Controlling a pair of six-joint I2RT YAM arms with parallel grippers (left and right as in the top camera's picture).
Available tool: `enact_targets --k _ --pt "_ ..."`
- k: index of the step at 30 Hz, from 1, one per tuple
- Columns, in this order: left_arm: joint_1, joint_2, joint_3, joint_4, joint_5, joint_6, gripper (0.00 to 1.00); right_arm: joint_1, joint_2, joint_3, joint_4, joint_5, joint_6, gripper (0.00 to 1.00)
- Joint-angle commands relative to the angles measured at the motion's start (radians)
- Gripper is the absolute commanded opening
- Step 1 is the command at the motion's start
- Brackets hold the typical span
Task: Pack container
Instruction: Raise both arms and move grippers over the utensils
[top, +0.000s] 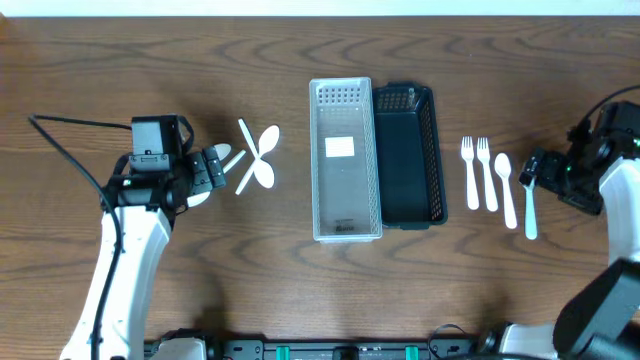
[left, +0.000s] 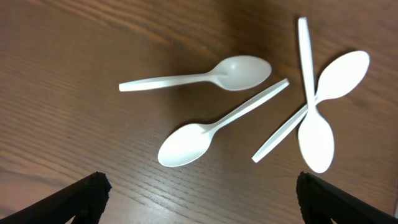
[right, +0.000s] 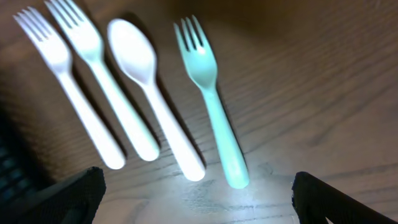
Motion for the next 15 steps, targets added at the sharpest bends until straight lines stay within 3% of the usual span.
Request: enact_targets --k 1,5,12,15 --pt "0.004 0.028 0.021 -0.002 -0.002 0.016 0.98 -0.014 0.032 0.019 0.002 0.019 0.010 0.99" --pt "0.004 0.047 0.019 -0.004 -0.001 0.016 0.98 -0.014 0.072 0.017 0.021 0.117 0.007 0.95" --pt "0.004 0.048 0.019 -0.004 -0.001 0.016 0.98 -0.014 0.141 0.014 0.124 0.119 -0.062 0.86" --pt "0.004 0.048 0.019 -0.004 -0.001 0.016 0.98 -0.014 0.175 0.014 0.130 0.095 -0.062 0.74"
